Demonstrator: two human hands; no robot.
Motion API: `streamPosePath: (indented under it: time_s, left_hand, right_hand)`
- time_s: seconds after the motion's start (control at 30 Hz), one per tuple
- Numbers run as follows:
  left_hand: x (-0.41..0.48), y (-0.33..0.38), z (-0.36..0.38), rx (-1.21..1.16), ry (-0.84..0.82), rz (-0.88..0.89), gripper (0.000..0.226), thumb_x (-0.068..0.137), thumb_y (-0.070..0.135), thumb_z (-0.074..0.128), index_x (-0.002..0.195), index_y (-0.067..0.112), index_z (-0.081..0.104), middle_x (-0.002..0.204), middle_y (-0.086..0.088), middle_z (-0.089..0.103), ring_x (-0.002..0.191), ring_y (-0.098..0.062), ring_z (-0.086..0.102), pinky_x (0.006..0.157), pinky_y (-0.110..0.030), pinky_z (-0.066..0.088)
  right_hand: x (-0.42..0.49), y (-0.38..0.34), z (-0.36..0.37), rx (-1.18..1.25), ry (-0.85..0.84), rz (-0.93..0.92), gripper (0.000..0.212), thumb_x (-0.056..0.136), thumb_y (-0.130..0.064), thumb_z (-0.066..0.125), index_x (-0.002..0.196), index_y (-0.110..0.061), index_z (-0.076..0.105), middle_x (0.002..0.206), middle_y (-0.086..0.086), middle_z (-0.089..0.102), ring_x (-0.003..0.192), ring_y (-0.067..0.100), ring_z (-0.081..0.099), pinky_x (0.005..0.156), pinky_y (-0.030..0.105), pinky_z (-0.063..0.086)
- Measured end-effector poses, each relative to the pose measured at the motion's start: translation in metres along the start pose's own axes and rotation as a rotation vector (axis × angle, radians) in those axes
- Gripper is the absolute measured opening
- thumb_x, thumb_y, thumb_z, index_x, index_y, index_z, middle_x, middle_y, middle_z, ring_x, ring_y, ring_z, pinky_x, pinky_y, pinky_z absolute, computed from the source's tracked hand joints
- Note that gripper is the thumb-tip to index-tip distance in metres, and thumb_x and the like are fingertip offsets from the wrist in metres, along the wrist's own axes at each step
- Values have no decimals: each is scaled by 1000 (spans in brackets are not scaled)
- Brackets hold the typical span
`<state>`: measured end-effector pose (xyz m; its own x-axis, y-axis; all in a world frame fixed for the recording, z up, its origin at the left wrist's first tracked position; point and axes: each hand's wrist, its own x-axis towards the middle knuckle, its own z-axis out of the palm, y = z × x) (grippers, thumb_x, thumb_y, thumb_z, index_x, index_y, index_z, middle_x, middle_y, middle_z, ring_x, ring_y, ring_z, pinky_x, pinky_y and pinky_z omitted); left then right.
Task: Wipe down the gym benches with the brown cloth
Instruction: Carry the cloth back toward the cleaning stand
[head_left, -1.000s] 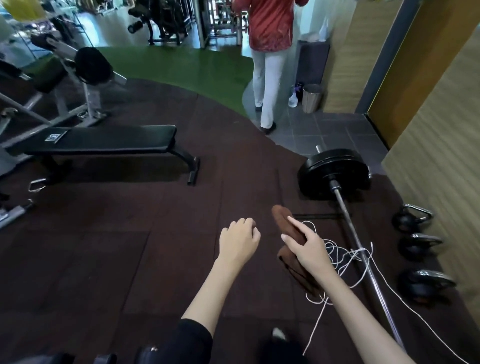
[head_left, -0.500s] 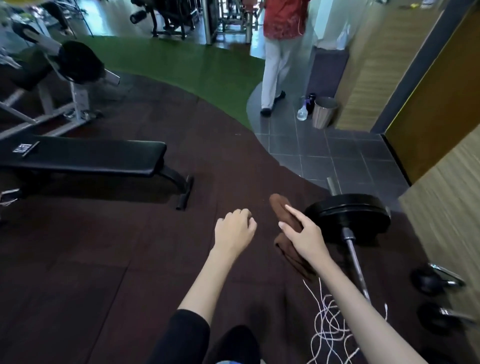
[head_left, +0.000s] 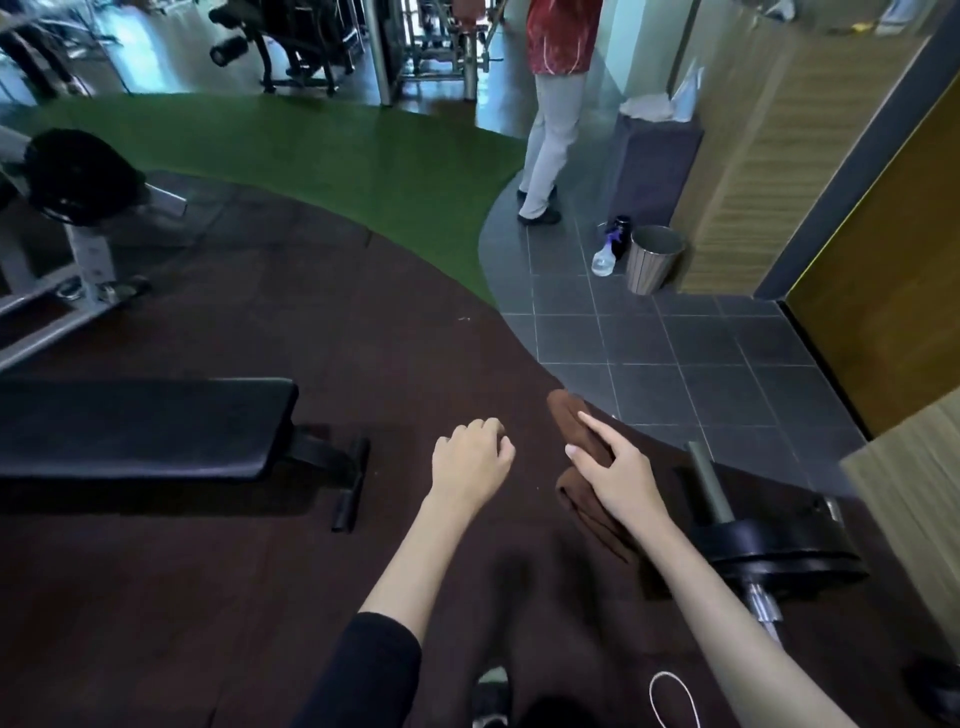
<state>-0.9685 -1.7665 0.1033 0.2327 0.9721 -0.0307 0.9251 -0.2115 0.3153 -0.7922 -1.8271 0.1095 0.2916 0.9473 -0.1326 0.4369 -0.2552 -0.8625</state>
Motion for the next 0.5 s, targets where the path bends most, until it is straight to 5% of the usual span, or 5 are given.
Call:
streamPosePath:
  time_s: [0.5]
  left_hand:
    - [383, -17, -25, -26, -16, 15, 30, 94, 29, 39, 116, 19, 58, 115, 0, 61, 105, -24, 55, 85, -36, 40]
  right_hand:
    - [380, -74, 26, -9, 21, -29, 49, 85, -32, 66, 132, -34, 54, 136, -6, 55, 126, 12, 48, 105, 29, 37]
